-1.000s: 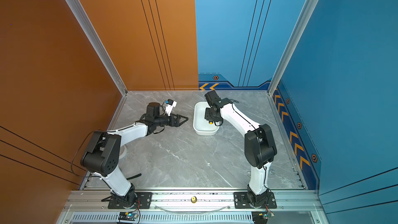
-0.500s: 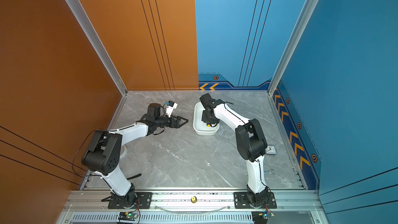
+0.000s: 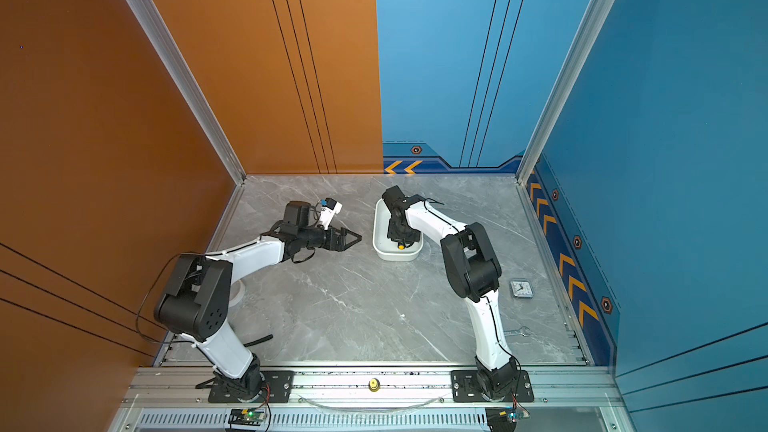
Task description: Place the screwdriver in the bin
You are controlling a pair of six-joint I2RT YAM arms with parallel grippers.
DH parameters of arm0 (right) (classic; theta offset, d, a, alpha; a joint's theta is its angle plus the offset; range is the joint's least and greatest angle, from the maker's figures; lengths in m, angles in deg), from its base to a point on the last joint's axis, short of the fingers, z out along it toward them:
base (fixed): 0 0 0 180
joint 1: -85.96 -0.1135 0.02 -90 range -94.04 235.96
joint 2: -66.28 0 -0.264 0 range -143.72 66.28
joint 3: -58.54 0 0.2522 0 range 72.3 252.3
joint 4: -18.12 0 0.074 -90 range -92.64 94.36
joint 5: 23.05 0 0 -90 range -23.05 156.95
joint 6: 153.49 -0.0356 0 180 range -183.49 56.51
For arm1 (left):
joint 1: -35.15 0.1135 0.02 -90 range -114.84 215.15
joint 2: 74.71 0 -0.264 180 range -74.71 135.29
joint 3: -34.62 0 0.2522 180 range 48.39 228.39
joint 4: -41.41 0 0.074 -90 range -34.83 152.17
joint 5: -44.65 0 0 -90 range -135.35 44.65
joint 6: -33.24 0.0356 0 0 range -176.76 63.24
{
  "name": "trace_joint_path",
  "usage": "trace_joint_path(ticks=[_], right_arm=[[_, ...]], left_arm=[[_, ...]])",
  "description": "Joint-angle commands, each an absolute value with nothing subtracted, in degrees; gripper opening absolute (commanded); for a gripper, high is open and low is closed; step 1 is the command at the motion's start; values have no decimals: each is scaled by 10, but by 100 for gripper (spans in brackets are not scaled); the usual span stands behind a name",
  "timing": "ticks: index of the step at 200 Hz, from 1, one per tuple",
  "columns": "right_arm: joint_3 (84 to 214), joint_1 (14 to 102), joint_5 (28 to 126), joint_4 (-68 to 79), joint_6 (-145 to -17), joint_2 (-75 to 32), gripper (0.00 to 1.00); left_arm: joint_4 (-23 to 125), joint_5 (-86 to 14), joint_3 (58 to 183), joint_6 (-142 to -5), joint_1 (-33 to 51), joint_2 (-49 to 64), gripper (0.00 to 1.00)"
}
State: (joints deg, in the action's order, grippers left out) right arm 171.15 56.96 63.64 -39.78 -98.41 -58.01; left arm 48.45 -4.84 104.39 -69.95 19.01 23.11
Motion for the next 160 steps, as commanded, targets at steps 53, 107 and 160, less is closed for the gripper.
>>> trace_joint_path(ticks=[53, 107, 160], right_arm=[[1731, 569, 616, -399, -954, -603, 5], [1728, 569, 609, -400, -939, -611, 9], [1723, 569, 605, -400, -930, -607, 35]], left_arm=[[520, -72, 1045, -672, 192, 209, 98], [532, -77, 1045, -665, 193, 207, 98], [539, -87, 1040, -658, 194, 200, 98]])
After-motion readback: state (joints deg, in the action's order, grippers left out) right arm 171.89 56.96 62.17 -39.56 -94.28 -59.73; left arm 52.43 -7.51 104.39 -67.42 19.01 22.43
